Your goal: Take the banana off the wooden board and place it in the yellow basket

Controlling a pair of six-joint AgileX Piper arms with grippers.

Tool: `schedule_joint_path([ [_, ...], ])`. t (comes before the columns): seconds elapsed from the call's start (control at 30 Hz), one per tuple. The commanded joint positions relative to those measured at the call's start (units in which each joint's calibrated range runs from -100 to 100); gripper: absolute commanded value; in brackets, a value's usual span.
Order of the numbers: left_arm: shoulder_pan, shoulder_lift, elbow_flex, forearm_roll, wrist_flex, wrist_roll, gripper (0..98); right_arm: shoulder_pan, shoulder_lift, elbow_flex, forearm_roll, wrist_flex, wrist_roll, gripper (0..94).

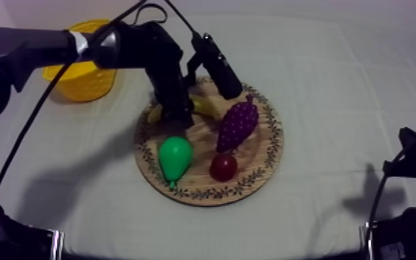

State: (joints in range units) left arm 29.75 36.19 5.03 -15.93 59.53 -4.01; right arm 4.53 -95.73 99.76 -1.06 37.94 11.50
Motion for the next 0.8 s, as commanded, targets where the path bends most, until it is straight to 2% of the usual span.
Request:
schedule_joint_path([
  [0.0, 0.31, 0.41, -0.06, -1.20, 0.06, 1.95, 38.2, -0.01, -0.02, 0.02, 0.01, 0.04, 0.00, 0.3],
  [0.17, 0.72, 1.01, 0.63, -3.25, 0.10, 5.06, 27.7, -0.01, -0.02, 0.02, 0.01, 0.04, 0.00, 0.3],
  [0.33, 0.56, -0.38, 0.69, -4.54, 1.14, 6.51, 23.3, -0.01, -0.02, 0.02, 0.01, 0.04, 0.00, 0.3],
  [0.57, -1.19, -6.90, -1.55, -6.36, 2.63, 6.81, 21.5, -0.01, -0.02, 0.02, 0.01, 0.04, 0.00, 0.3],
  [0.77, -5.29, -12.00, -8.11, -7.76, 7.02, 5.94, 20.8, -0.01, -0.02, 0.02, 0.01, 0.04, 0.00, 0.3],
])
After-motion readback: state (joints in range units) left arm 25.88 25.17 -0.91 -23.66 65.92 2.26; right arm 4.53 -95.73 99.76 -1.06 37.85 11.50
